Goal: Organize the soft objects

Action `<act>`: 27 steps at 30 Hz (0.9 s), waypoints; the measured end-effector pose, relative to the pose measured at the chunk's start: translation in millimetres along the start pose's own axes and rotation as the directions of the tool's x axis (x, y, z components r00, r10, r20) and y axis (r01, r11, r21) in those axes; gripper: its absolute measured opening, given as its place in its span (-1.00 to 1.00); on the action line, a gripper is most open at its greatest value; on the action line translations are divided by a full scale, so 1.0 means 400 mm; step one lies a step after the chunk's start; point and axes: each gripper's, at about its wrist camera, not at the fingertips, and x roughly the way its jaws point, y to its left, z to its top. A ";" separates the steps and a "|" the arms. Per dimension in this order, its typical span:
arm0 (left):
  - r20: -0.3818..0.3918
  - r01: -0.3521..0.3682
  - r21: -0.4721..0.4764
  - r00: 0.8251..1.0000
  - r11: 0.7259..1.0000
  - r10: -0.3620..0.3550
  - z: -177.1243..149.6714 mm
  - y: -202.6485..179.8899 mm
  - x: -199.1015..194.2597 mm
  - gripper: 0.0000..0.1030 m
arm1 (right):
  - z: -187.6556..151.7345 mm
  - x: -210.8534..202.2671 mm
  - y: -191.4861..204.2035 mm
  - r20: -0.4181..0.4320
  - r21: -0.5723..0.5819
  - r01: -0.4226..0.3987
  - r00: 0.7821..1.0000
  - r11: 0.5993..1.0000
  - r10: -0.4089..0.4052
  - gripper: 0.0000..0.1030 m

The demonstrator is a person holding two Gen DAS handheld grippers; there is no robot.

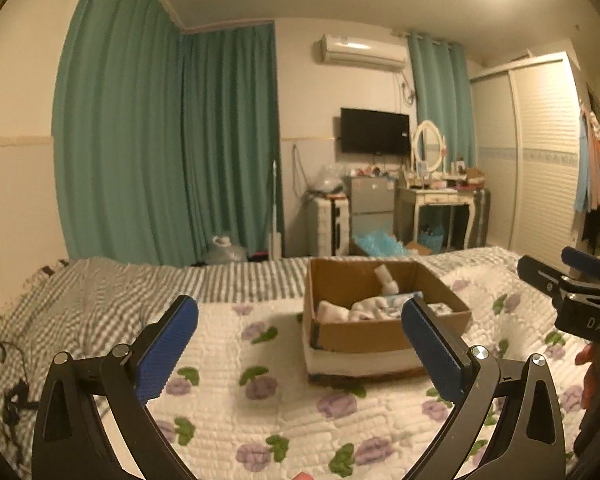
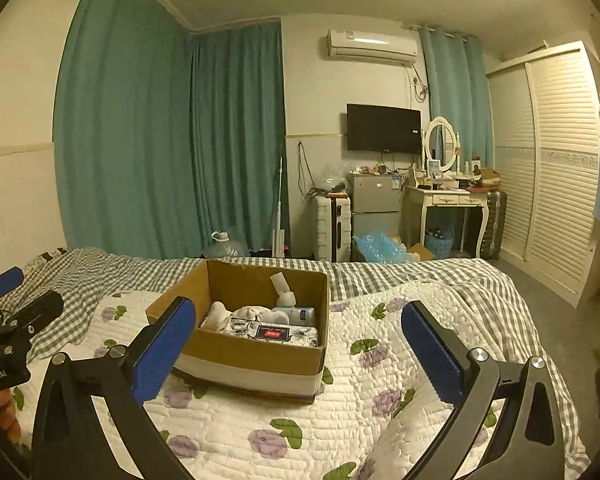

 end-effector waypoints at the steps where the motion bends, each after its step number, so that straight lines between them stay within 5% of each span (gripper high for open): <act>1: -0.005 0.000 -0.001 1.000 1.000 0.000 -0.002 0.000 -0.001 1.00 | -0.002 0.000 0.003 0.003 -0.008 0.008 1.000 1.000 -0.008 1.00; 27: -0.049 0.004 -0.026 0.999 1.000 -0.005 -0.025 0.031 0.015 1.00 | -0.018 0.026 0.037 -0.035 -0.022 -0.012 0.999 1.000 0.011 1.00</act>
